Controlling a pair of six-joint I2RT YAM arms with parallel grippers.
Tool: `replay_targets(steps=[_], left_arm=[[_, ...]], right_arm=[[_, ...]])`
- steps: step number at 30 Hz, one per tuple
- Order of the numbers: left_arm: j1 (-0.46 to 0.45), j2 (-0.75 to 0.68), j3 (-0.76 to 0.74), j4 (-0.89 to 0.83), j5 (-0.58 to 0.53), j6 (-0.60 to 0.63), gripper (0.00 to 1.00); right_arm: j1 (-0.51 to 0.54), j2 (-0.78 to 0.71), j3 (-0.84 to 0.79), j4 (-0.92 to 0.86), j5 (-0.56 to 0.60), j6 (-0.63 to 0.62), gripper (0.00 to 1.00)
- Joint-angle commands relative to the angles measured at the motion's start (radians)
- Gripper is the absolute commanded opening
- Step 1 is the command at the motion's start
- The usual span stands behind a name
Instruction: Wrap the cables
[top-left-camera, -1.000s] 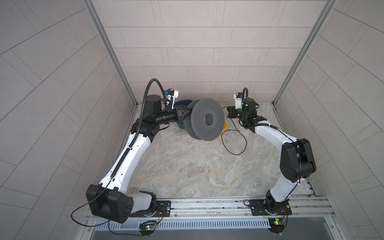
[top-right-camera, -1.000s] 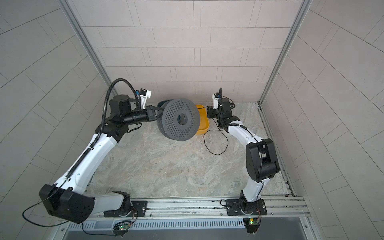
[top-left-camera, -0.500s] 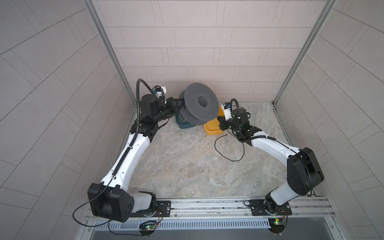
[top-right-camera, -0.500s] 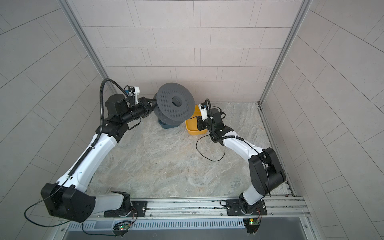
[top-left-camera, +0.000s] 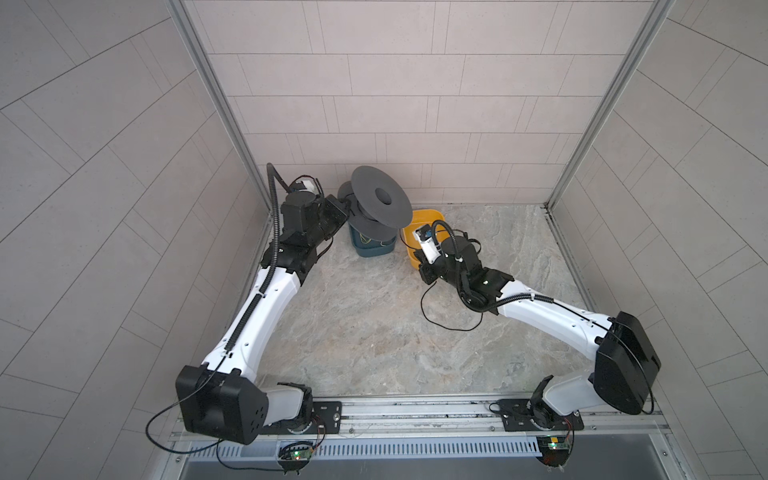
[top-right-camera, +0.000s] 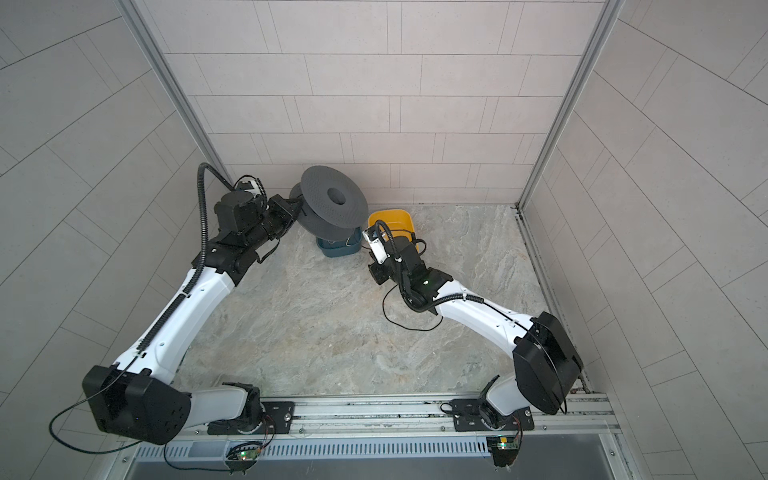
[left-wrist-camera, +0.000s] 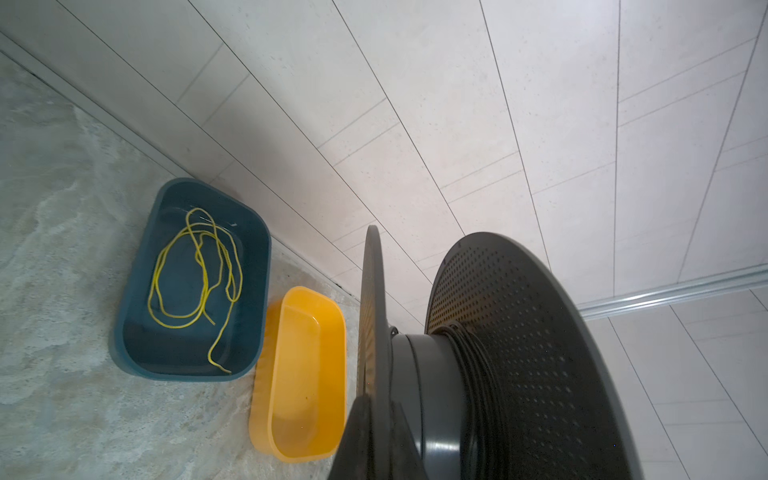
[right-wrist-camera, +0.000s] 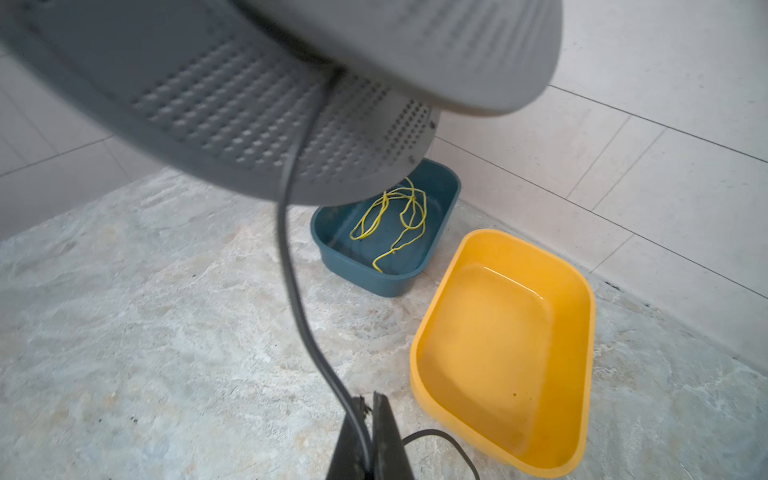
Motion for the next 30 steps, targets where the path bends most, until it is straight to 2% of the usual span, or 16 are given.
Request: replay_targets(steps=[1,6,11,20,26,30], left_arm=[[0.001,-0.046,0.004,0.048,-0.122,0.026,0.00],[-0.012,-0.049,-0.015,0.021,-0.210,0.105,0.00],[-0.038,-0.041,-0.006,-0.016,-0.272,0.187,0.00],[-0.113,-0.016,0.067,-0.146,-0.359,0.385,0.00],[-0.135,0.014,0.130,-0.249,-0.344,0.472,0.00],[-0.140,0.024,0.156,-0.307,-0.288,0.502,0.00]], right_arm=[[0.067,-0.008,0.057,-0.059,0.085,-0.068,0.00],[0.198,0.010,0.145,-0.153,0.176,-0.150,0.00],[0.267,0.023,0.230,-0.214,0.221,-0.216,0.00],[0.284,0.083,0.393,-0.299,0.233,-0.346,0.00],[0.282,0.153,0.513,-0.324,0.356,-0.464,0.00],[0.265,0.189,0.577,-0.312,0.420,-0.477,0.00]])
